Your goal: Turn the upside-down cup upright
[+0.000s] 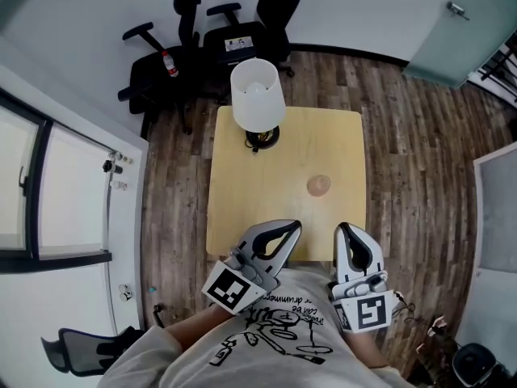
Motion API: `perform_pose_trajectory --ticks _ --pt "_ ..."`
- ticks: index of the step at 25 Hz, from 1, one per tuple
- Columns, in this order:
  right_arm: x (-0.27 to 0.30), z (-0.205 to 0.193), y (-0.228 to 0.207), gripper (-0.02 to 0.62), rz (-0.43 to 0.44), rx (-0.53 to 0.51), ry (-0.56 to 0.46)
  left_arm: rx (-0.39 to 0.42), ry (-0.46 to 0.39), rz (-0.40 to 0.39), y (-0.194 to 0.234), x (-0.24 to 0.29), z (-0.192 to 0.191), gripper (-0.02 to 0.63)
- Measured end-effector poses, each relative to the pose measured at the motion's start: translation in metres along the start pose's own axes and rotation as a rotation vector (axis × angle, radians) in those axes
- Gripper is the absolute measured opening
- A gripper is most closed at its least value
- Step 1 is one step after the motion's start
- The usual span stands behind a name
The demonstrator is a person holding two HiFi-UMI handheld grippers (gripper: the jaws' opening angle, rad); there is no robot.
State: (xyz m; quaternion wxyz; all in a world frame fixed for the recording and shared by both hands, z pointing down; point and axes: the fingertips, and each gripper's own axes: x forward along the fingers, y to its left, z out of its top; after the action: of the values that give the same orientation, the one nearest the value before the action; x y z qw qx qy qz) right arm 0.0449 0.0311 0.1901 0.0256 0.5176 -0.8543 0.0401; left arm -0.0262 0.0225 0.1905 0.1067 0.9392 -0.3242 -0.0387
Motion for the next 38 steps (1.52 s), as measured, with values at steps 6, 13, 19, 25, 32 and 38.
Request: perform_pose_trajectory --ticks 6,13,19,25,32,38 --pt "0.005 0.004 -0.013 0.025 0.044 0.006 0.001 0.009 0.008 0.048 0.003 0.01 0.002 0.008" --pt "0.014 0.003 -0.029 0.025 0.115 -0.031 0.029 0.027 0.035 0.082 0.013 0.027 -0.005 0.008" --pt "0.032 -0.023 -0.046 0.026 0.172 0.001 0.081 0.037 0.06 0.082 0.025 0.042 -0.015 0.008" --pt "0.053 -0.064 -0.066 0.112 0.194 -0.019 0.146 0.046 0.118 0.072 0.048 0.061 -0.044 0.008" --pt "0.076 -0.131 -0.098 0.25 0.204 -0.022 0.185 0.059 0.176 0.063 0.08 0.083 -0.094 0.008" --pt "0.091 -0.211 -0.117 0.293 0.198 -0.024 0.192 0.075 0.198 0.081 0.11 0.098 -0.154 0.008"
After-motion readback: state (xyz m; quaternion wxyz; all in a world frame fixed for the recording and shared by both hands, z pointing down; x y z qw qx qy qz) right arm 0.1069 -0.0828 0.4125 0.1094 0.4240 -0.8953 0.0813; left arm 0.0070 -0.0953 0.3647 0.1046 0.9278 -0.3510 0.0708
